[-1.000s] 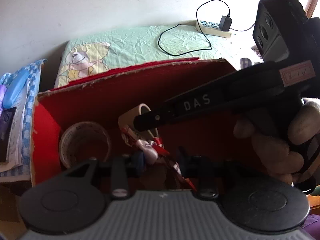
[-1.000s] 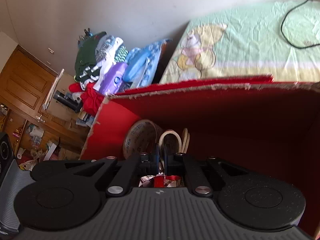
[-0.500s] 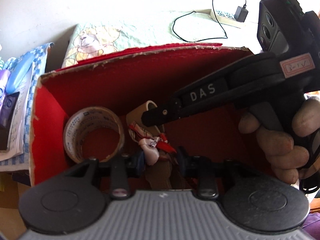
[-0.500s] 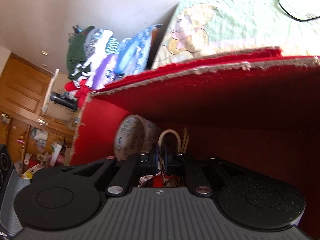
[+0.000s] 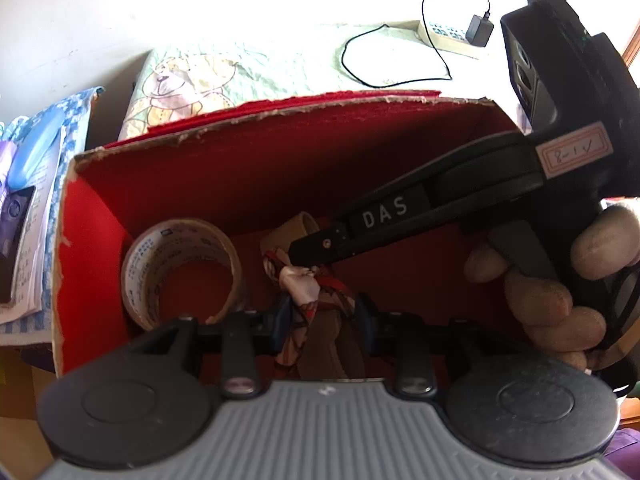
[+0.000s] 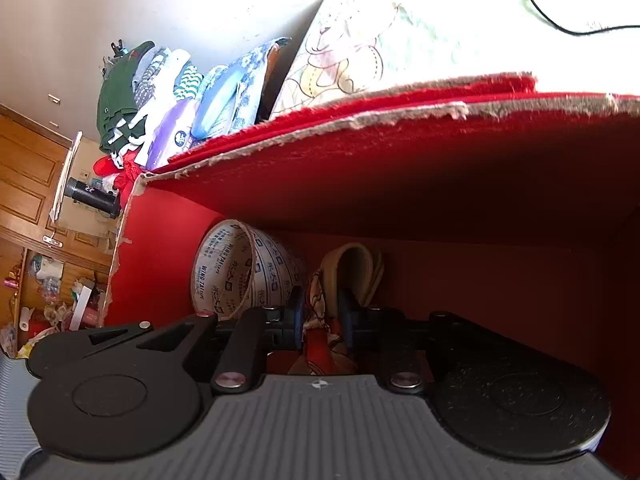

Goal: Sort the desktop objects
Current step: 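Lower the strap into the red box beside the tape roll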

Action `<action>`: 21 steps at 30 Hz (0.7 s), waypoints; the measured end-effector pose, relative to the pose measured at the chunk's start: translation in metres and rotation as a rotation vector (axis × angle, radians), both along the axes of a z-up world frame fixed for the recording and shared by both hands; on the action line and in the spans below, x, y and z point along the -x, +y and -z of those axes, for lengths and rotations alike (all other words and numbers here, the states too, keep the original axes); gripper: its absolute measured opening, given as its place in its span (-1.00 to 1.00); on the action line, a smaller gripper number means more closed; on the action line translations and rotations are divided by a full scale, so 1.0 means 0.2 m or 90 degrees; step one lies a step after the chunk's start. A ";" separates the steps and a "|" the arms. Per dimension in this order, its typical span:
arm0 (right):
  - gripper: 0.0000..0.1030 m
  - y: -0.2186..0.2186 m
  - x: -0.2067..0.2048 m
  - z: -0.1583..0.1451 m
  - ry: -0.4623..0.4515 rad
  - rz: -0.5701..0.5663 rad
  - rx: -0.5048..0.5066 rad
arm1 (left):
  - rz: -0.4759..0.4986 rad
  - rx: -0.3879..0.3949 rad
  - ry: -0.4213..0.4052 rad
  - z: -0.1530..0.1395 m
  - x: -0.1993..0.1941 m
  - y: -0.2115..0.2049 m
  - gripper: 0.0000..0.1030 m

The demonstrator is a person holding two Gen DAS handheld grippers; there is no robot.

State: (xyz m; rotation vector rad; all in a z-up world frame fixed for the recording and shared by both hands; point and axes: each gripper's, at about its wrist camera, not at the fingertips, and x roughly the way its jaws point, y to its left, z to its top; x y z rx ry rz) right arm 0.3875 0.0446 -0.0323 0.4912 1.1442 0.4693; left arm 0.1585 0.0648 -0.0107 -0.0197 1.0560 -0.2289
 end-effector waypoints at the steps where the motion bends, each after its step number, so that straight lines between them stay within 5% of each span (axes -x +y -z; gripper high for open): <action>1: -0.57 -0.01 0.00 0.00 -0.004 0.003 -0.001 | -0.002 0.004 -0.001 0.01 0.00 0.01 -0.30; 21: -0.48 -0.08 0.00 0.03 0.021 0.087 -0.003 | -0.031 0.004 0.029 0.09 0.01 -0.02 -0.14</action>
